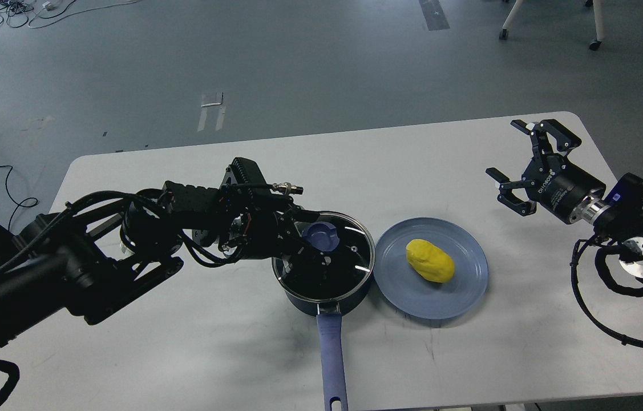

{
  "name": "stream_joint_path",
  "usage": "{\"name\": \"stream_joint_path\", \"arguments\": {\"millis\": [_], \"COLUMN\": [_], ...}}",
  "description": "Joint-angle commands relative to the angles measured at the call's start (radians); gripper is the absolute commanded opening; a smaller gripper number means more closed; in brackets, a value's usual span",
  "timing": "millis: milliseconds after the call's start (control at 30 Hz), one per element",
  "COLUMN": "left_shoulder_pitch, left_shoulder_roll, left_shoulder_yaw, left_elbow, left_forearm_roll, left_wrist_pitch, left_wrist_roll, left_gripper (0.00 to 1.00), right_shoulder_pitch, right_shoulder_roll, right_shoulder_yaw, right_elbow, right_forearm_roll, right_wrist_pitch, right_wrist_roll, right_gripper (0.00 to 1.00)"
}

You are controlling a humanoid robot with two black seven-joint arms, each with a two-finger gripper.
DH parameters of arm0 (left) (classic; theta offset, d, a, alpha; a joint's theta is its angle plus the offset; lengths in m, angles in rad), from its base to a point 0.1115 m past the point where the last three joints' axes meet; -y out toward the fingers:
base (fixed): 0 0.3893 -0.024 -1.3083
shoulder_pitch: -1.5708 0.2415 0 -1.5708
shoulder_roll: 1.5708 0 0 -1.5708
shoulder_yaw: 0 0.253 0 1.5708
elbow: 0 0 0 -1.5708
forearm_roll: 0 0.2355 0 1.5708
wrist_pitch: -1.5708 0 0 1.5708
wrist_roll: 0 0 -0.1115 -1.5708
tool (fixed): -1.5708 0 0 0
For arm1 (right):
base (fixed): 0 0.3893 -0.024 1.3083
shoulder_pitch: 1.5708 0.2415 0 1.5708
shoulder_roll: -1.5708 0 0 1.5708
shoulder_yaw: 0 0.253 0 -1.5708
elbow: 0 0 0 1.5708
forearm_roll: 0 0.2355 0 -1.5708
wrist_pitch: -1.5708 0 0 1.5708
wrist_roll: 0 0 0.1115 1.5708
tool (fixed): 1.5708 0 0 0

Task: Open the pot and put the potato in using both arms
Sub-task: 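Close the left gripper on the lid knob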

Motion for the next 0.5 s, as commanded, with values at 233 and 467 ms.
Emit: {"name": "stream_joint_path", "arguments": {"millis": [233,467], "left_shoulder_pitch": [-0.017,-0.078], "left_shoulder_roll": [0.011,0.106], "left_shoulder_yaw": [-0.004,-0.004], "left_elbow": [-0.023,-0.064], "left_forearm_roll": [-0.011,-0.066], "left_wrist_pitch": [0.002,0.002], "left_wrist_roll": [0.000,0.000], "left_gripper": [0.30,0.32], "right_shoulder_pitch": [0.000,0.000], "right_shoulder_roll": [0.002,0.002], "right_shoulder_yaw": [-0.002,0.000], "right_elbow": [0.001,0.000], "right_forearm_roll": [-0.001,-0.003], "right_wrist_pitch": [0.000,0.000], "right_wrist_roll": [0.000,0.000], "right_gripper": [1.00,1.00]}}
